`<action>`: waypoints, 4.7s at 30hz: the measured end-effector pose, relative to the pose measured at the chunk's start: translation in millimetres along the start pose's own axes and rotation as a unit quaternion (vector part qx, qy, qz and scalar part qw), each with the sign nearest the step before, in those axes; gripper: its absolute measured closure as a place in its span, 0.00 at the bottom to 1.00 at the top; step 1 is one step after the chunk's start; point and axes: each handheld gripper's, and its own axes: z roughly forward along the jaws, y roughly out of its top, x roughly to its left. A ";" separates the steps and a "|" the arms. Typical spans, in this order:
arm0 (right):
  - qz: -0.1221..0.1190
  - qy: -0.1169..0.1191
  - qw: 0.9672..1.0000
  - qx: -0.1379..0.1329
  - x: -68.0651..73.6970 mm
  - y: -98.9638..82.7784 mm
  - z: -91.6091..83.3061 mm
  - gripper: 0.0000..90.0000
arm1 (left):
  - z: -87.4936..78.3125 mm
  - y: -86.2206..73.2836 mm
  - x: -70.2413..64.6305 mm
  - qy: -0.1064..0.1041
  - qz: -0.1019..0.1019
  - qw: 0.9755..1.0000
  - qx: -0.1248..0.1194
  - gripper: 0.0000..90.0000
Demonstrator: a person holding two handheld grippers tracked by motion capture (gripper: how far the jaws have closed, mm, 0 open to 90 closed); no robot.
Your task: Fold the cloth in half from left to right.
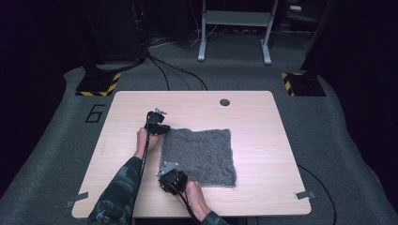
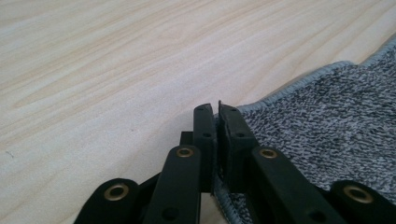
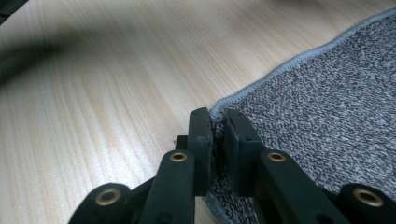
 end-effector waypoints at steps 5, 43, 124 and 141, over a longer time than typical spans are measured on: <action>-0.003 0.002 1.000 -0.003 -0.5 -1.1 -0.3 0.96 | 0.2 -0.2 -0.6 0.002 0.002 1.000 -0.003 0.99; 0.025 -0.024 0.995 -0.093 -8.6 6.2 -54.3 0.98 | -48.4 37.8 -9.8 0.020 0.020 0.999 -0.043 0.99; 0.173 -0.108 0.973 -0.110 -62.0 -104.1 -112.6 0.77 | 17.3 117.2 -122.3 -0.023 0.061 0.998 0.002 0.41; 0.226 -0.098 0.961 -0.121 -82.6 -115.6 -148.0 0.49 | -21.6 54.0 -107.3 -0.041 0.057 0.998 0.001 0.28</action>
